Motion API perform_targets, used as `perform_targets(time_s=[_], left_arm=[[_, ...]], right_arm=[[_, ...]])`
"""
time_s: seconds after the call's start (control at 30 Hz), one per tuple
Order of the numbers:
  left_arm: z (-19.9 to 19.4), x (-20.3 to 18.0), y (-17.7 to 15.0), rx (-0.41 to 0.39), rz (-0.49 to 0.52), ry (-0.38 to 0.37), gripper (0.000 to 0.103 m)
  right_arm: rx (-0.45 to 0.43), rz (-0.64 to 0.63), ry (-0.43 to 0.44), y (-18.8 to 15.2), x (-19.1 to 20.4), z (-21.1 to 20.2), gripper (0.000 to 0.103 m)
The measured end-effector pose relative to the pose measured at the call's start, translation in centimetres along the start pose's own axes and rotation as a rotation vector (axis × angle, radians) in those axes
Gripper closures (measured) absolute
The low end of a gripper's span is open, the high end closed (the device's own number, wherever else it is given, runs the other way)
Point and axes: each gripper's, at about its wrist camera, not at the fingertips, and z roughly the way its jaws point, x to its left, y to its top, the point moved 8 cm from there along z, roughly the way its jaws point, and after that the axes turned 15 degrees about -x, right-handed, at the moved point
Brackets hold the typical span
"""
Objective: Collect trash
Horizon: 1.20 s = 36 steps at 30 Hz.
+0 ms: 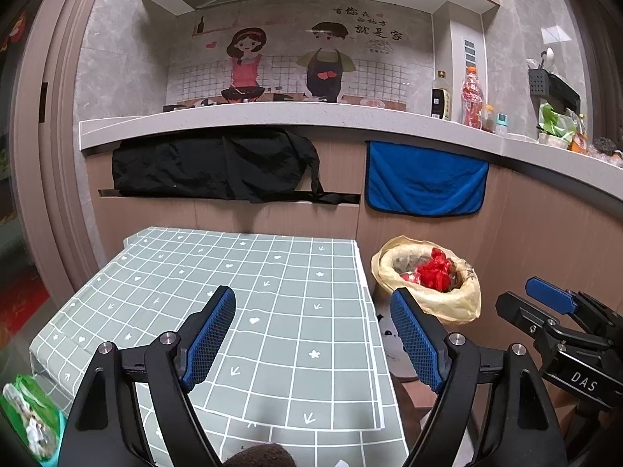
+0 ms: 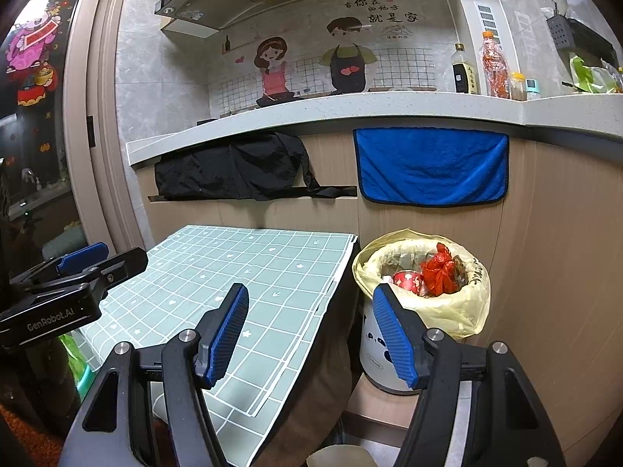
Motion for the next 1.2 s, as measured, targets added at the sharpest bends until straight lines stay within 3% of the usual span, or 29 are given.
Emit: perform_targets(time_s=[1.2], left_arm=[[0.34,-0.49,-0.89,0.018,0.014,-0.032,0.022]], right_arm=[[-0.023,0.01,-0.039,0.44,-0.9,-1.06,0.039]])
